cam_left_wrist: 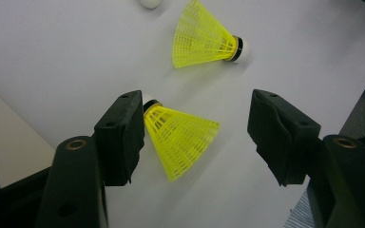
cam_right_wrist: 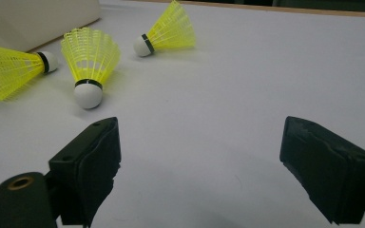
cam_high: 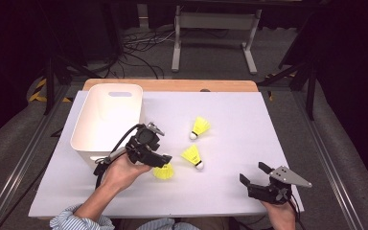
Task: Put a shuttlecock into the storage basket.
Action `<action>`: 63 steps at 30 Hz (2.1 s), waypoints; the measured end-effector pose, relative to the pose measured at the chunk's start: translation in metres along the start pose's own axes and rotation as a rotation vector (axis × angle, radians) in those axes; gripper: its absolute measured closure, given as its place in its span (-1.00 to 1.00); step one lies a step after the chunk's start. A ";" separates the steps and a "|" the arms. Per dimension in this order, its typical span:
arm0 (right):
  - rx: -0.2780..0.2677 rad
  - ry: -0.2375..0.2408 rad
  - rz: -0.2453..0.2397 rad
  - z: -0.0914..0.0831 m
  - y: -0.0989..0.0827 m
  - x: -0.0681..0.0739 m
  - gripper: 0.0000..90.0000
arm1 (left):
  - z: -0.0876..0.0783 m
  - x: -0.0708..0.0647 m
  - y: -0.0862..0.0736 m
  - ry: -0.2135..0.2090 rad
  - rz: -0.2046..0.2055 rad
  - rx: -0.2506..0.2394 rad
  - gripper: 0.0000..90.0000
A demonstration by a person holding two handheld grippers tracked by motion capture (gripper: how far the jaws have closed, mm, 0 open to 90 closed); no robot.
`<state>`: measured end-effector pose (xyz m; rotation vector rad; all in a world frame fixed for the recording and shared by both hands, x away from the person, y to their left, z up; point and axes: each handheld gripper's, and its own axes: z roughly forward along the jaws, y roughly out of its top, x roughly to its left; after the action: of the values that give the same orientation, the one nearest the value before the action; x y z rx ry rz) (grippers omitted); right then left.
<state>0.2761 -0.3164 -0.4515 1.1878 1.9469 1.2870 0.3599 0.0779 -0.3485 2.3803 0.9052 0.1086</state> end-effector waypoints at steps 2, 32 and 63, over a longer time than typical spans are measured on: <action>0.001 -0.002 -0.001 0.000 0.000 0.000 -0.69 | 0.001 -0.001 -0.002 0.002 0.000 0.004 -0.15; 0.002 -0.001 -0.001 0.000 0.000 0.000 -0.69 | 0.018 -0.013 -0.016 0.019 0.021 0.067 -0.12; 0.004 0.000 -0.007 0.000 0.000 0.001 -0.69 | 0.033 -0.016 -0.029 0.038 0.021 0.127 -0.12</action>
<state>0.2758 -0.3156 -0.4517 1.1822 1.9528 1.2802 0.3398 0.0685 -0.3898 2.5130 0.9296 0.1077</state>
